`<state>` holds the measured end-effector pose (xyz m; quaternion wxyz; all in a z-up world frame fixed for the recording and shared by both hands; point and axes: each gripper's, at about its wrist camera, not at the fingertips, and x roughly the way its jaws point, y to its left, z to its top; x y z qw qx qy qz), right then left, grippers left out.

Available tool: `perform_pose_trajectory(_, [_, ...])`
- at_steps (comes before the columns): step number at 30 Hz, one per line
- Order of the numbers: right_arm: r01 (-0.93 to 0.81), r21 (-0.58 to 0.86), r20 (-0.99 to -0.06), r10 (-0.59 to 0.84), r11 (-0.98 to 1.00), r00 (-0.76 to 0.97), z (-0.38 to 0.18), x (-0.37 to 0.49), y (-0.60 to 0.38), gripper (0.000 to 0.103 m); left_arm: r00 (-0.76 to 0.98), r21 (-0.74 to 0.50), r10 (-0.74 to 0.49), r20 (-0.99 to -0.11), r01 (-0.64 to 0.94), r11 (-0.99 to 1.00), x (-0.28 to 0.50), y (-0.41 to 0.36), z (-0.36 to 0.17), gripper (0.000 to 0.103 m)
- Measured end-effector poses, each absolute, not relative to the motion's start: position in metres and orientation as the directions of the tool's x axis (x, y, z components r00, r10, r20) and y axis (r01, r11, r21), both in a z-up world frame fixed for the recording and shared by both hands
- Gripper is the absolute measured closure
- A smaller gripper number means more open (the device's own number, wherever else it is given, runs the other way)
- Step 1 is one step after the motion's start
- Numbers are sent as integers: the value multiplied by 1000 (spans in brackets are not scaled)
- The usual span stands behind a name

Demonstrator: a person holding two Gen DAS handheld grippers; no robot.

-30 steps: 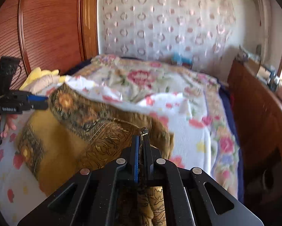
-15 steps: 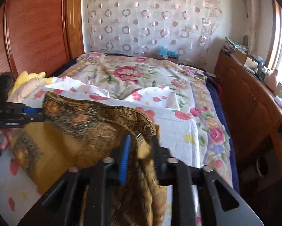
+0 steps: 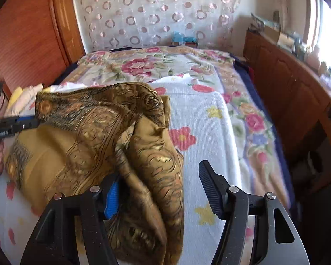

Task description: Fold small clothes

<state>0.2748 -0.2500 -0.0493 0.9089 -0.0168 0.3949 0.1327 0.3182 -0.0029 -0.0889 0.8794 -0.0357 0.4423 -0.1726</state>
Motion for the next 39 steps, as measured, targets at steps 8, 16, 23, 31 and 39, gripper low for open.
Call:
perform_pose_trajectory(8, [-339, 129, -730, 321, 932, 604, -53, 287, -244, 69, 510, -254, -381, -771, 302, 919, 317, -10, -87, 79])
perform_pose_trajectory(16, [-391, 61, -641, 336, 918, 690, -31, 261, -243, 90, 588, -269, -431, -685, 346, 899, 288, -9, -53, 96])
perform_pose_trajectory(23, [-495, -2, -532, 418, 869, 736, 19, 245, -205, 91, 718, -271, -411, -561, 310, 911, 237, 31, -2, 97])
perform_pose_trajectory(31, [-663, -116, -463, 551, 739, 695, 55, 279, -97, 91, 845, -215, -175, -505, 73, 974, 197, 131, 13, 97])
perform_pose_trajectory(39, [-784, -252, -480, 630, 567, 610, 74, 332, 36, 91, 873, -252, -18, -487, -120, 960, 161, 199, -12, 97])
